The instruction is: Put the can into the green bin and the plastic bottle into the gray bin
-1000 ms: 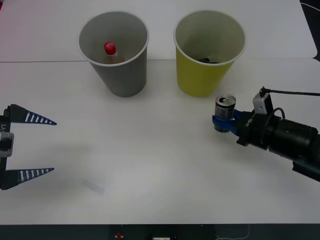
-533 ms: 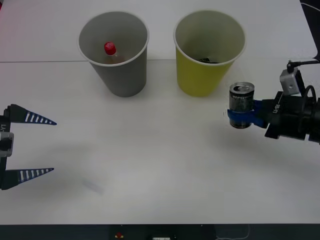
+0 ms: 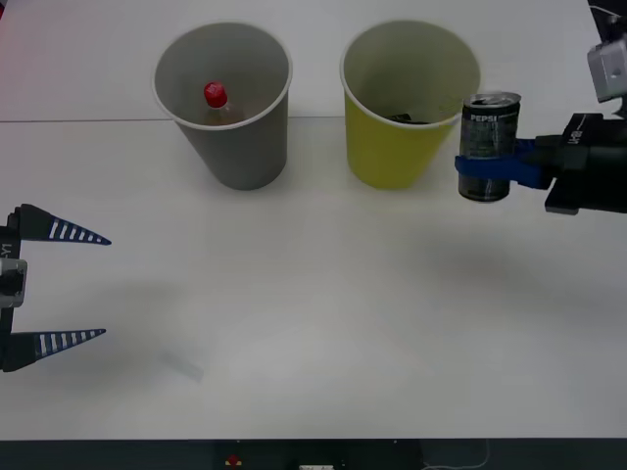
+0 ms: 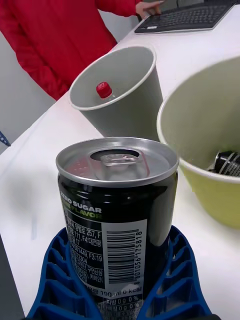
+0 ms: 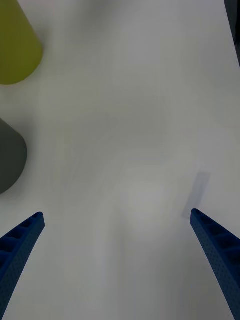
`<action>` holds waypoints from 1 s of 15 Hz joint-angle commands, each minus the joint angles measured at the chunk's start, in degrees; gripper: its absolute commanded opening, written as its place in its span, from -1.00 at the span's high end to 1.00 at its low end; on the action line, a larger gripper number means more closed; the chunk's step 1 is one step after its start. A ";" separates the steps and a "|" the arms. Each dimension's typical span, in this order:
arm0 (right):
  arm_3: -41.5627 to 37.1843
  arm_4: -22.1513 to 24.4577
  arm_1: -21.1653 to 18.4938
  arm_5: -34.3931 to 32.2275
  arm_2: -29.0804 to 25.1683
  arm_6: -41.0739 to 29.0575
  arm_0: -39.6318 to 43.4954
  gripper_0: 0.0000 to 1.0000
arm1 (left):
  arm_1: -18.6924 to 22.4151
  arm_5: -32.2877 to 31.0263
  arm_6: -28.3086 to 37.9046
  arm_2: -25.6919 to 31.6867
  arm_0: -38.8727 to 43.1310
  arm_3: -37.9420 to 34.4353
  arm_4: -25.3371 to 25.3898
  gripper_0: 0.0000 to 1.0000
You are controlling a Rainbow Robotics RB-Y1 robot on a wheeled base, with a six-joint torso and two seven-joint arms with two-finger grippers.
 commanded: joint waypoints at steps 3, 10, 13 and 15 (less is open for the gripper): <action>6.12 6.59 -0.43 -6.42 1.85 -3.27 -13.38 1.00 | 0.00 0.00 0.00 0.00 0.00 0.00 0.00 -1.00; 26.51 16.34 0.45 -6.69 15.03 -1.25 -35.70 1.00 | 0.00 0.00 0.00 0.00 0.00 0.00 0.00 -1.00; 32.48 21.44 3.09 -6.60 17.75 -1.16 -40.62 1.00 | 0.00 0.00 0.00 0.00 0.00 0.00 0.00 -1.00; 35.91 23.55 4.05 -6.16 19.69 -1.16 -43.52 1.00 | 0.00 0.00 0.00 0.00 0.00 0.00 0.00 -1.00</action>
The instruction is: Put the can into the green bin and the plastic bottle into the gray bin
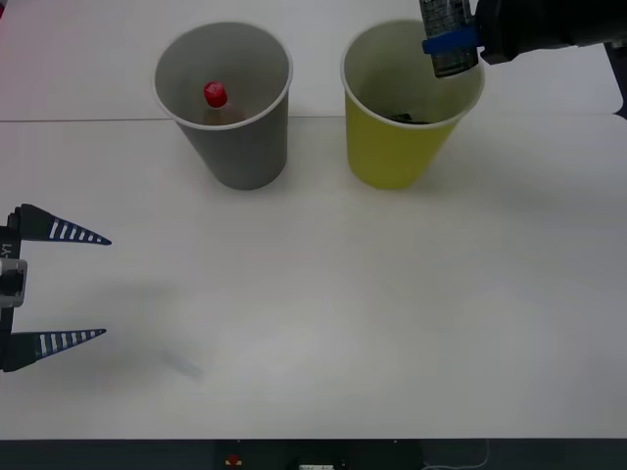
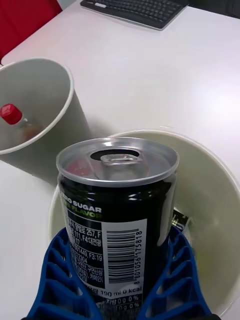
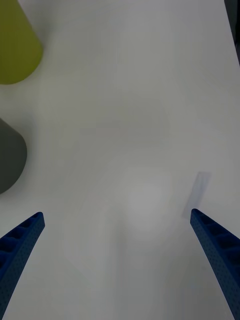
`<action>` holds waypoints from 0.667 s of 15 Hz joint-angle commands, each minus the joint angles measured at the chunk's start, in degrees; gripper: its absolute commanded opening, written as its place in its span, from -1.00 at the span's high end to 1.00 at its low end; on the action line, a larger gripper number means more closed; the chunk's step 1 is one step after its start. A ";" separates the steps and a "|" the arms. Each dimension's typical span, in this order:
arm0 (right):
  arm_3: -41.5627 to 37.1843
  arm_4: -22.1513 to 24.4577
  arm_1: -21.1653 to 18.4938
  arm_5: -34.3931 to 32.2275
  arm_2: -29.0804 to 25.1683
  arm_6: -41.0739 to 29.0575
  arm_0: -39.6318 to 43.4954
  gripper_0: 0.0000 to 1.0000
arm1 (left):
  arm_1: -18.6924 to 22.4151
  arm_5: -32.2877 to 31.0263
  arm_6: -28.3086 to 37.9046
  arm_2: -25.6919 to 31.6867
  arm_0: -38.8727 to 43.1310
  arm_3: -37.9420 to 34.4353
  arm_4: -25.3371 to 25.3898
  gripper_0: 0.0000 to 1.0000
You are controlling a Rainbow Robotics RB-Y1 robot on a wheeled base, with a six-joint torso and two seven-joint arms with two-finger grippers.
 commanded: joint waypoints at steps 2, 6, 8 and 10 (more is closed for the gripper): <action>5.49 1.84 1.72 0.80 1.96 0.80 -3.90 1.00 | 0.00 0.00 0.00 0.00 0.00 0.00 0.00 -1.00; 5.76 2.28 1.72 1.24 1.96 2.82 -4.07 -1.00 | 0.00 0.00 0.00 0.00 0.00 0.00 0.00 -1.00; 5.67 2.28 1.72 1.15 1.96 3.26 -4.07 -1.00 | 0.00 0.00 0.00 0.00 0.00 0.00 0.00 -1.00; 5.76 2.28 1.72 1.06 1.96 3.09 -3.99 -1.00 | 0.00 0.00 0.00 0.00 0.00 0.00 0.00 -1.00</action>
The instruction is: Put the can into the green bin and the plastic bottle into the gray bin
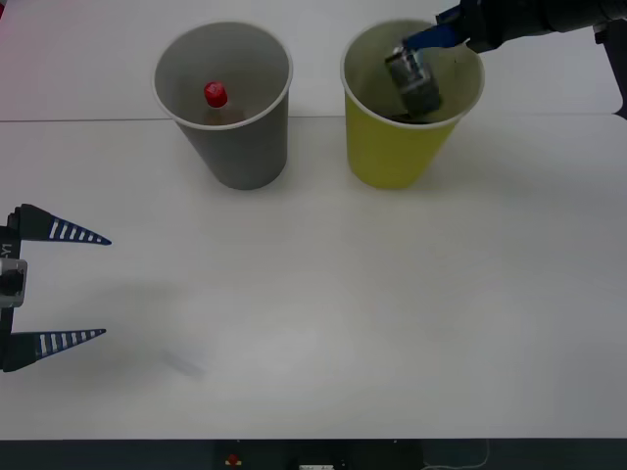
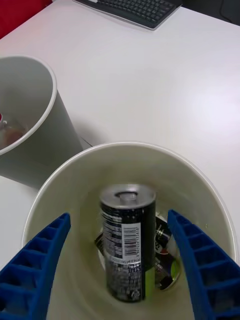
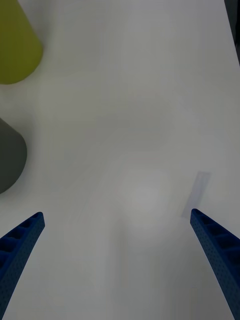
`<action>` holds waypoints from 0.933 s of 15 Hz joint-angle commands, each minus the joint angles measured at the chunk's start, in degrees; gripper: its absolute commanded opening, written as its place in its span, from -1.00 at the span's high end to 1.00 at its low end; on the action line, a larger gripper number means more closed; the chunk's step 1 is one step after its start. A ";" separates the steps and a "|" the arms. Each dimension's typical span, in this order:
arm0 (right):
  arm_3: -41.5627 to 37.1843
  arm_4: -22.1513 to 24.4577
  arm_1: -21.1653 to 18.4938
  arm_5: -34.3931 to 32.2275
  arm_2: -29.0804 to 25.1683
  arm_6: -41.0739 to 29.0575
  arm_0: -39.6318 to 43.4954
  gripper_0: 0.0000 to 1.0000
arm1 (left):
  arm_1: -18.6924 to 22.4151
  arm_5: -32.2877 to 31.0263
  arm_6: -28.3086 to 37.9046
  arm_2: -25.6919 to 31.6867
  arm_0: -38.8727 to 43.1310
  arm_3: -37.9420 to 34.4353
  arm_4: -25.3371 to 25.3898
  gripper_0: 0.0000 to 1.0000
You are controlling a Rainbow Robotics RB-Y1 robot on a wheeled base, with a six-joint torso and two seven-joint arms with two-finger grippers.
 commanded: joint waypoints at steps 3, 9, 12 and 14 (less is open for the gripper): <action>-0.02 -0.63 -0.45 -0.18 0.00 0.95 0.09 -1.00 | 0.00 0.00 0.00 0.00 0.00 0.00 0.00 -1.00; -6.26 -8.10 -4.23 -0.53 -1.84 2.18 4.66 -1.00 | 0.00 0.00 0.00 0.00 0.00 0.00 0.00 -1.00; -16.11 -10.38 -5.55 -0.53 -6.50 2.80 12.65 -1.00 | 0.00 0.00 0.00 0.00 0.00 0.00 0.00 -1.00; -21.73 -12.41 -7.22 -0.53 -8.87 3.76 17.75 -1.00 | 0.00 0.00 0.00 0.00 0.00 0.00 0.00 -1.00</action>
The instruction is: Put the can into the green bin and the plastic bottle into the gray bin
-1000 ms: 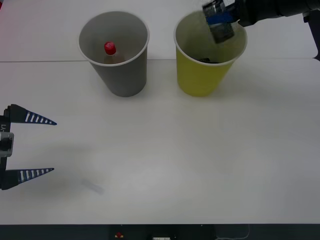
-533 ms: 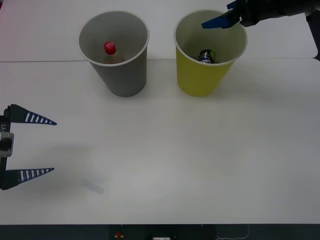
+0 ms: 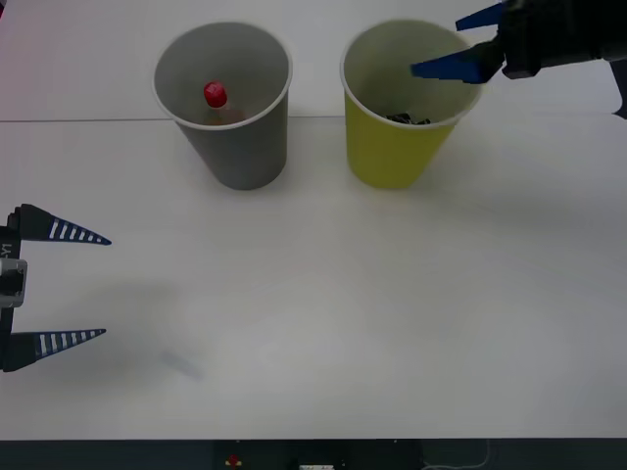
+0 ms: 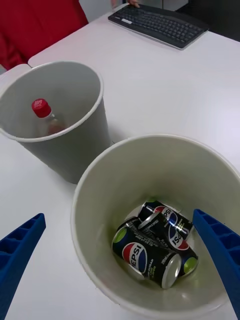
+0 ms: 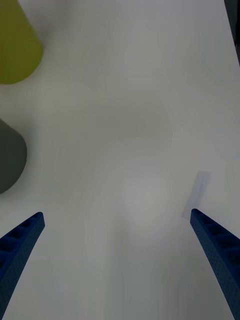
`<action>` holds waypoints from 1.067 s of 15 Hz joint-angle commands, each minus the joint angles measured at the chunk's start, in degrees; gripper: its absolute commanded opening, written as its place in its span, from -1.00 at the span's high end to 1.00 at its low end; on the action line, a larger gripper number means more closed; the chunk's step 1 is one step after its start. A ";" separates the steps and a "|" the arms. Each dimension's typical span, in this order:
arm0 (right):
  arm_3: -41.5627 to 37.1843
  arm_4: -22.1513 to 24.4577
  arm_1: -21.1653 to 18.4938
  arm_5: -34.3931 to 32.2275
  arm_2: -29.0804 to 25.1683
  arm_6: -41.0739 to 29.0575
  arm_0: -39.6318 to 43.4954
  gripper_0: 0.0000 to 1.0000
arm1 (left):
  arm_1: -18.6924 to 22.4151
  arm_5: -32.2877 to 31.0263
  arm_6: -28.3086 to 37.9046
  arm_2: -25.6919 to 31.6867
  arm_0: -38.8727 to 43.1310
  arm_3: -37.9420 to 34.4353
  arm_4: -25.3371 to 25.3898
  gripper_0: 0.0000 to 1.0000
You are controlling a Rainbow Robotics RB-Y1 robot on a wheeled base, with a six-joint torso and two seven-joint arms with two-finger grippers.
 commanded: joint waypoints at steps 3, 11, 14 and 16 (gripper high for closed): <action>-9.67 -8.85 -3.99 0.00 -6.05 9.17 12.79 -1.00 | 0.00 0.00 0.00 0.00 0.00 0.00 0.00 -1.00; -17.94 -18.87 -9.18 -0.08 -14.92 28.33 34.06 -1.00 | 0.00 0.00 0.00 0.00 0.00 0.00 0.00 -1.00; -19.69 -20.19 -9.18 -0.44 -17.56 33.17 40.21 -1.00 | 0.00 0.00 0.00 0.00 0.00 0.00 0.00 -1.00; -20.57 -20.54 -9.18 -2.02 -19.85 36.86 44.07 -1.00 | 0.00 0.00 0.00 0.00 0.00 0.00 0.00 -1.00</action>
